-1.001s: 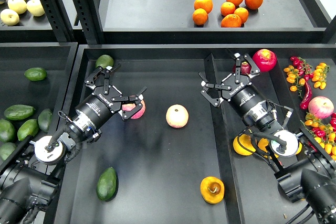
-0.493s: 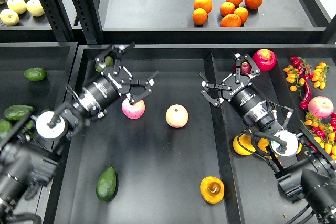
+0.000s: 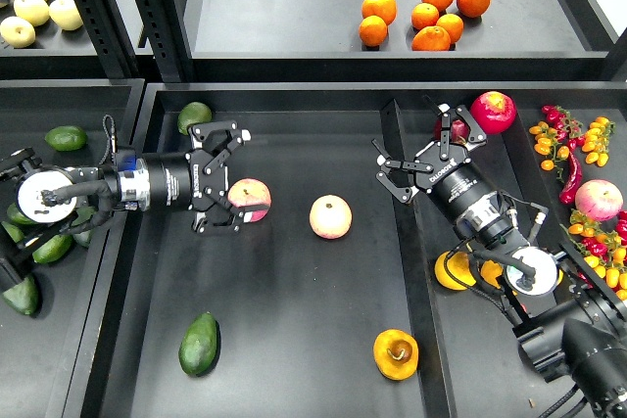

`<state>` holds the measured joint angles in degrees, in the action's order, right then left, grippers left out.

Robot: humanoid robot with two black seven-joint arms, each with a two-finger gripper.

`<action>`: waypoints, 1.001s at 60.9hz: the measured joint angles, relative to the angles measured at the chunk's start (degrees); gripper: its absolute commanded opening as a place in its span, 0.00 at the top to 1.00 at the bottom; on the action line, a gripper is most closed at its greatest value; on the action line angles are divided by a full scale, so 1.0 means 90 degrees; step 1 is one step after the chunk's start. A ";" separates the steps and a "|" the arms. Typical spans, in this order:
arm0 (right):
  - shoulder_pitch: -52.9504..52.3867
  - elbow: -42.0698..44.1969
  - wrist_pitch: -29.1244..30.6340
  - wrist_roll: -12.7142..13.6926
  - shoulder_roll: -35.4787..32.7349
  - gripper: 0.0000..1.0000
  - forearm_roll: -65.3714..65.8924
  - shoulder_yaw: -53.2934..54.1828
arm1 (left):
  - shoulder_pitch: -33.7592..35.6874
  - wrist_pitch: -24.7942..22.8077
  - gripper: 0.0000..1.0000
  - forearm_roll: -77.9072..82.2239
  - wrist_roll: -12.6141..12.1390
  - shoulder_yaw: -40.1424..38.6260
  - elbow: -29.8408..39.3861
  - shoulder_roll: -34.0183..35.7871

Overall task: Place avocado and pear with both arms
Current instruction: 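Lower the left gripper onto the green avocado and close it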

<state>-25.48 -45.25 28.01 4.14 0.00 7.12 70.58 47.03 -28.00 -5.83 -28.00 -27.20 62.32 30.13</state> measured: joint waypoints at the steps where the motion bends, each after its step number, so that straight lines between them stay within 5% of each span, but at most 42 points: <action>1: 0.0000 0.0000 0.0000 0.0000 0.0000 0.01 0.0000 0.0000 | 0.0035 0.0000 0.02 0.0070 0.0000 0.0142 0.0034 0.0064; 28: 0.0015 0.0007 0.0000 0.0000 0.0000 0.01 0.0000 0.0019 | 0.0156 0.0000 0.02 0.3135 0.0000 0.1556 0.0039 0.0470; 61: 0.0059 0.0044 -0.0003 -0.0007 0.0000 0.01 0.0007 0.0019 | -0.0329 0.0000 0.02 0.4690 0.0001 0.1838 -0.0277 0.0034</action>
<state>-24.94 -44.85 27.99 4.07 0.00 7.18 70.75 44.07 -28.00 36.38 -27.99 -10.65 59.82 30.43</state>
